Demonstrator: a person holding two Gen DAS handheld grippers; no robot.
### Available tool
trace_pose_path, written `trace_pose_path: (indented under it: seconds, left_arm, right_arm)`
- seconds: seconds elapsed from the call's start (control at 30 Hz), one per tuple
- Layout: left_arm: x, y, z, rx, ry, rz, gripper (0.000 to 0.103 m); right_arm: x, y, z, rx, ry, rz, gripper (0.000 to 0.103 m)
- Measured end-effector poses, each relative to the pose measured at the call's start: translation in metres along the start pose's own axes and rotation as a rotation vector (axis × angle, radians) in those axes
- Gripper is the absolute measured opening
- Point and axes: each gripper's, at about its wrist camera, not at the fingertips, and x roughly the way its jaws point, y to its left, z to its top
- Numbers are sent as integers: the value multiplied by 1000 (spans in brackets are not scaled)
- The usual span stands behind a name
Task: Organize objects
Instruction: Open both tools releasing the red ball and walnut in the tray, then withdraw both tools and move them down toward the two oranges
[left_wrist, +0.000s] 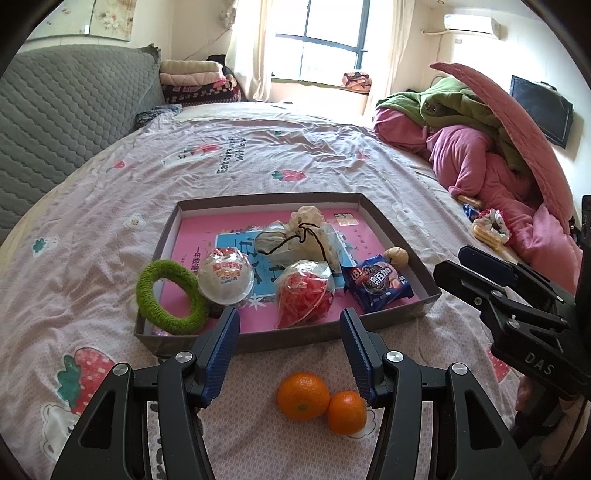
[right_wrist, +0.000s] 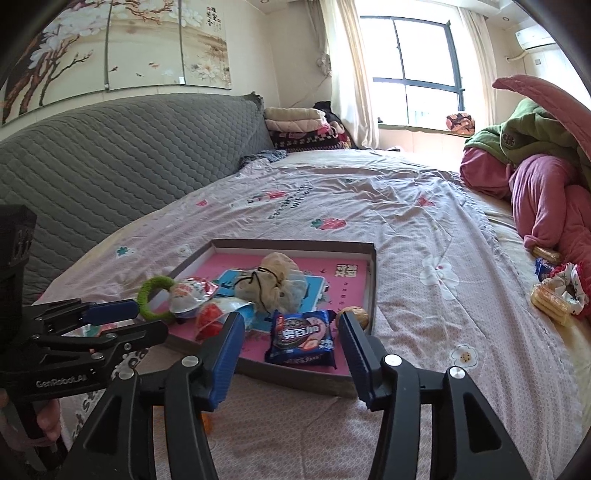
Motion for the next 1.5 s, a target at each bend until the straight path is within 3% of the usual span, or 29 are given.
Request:
trace_pose_path:
  seconds: [0.33, 0.73, 1.5]
  left_arm:
    - [-14, 1, -9, 17, 3, 12, 58]
    - [-19, 11, -30, 25, 36, 34, 58]
    - [-5, 5, -44, 17, 89, 10, 58]
  right_arm:
    - [-14, 19, -17, -16, 17, 62, 53]
    - [-9, 64, -47, -164, 96, 72, 53]
    - [2, 76, -79, -131, 188, 112, 53]
